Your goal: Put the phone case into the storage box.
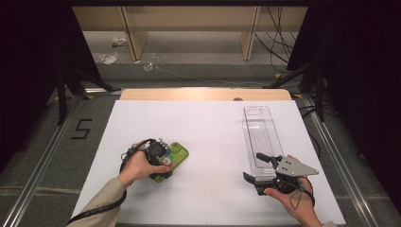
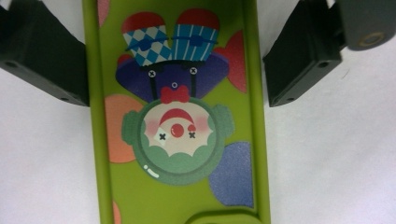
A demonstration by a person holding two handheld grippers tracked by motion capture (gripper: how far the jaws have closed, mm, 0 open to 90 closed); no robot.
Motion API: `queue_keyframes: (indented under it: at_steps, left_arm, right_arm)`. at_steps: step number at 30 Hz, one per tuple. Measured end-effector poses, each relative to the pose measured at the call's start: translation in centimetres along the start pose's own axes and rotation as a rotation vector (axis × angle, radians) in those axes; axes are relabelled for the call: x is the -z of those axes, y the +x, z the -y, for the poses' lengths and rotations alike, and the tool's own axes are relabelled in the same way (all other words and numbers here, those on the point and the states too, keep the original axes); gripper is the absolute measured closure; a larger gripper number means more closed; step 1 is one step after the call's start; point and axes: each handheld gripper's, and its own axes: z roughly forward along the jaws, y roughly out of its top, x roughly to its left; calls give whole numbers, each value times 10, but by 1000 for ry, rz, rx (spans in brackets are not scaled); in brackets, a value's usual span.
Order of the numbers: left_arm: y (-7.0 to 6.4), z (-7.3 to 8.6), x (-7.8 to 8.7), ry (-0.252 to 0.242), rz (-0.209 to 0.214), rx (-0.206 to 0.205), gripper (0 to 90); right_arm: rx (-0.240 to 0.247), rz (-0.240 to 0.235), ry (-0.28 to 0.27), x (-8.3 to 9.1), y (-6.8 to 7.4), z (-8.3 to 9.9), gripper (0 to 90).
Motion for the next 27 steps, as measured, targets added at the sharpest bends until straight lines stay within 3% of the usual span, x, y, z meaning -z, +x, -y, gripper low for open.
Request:
queue_keyframes:
  at_steps: [27]
  left_arm:
    - [-1, 2, 2, -15, 4, 20, 162]
  right_arm:
    - [4, -1, -3, 0, 1, 0, 166]
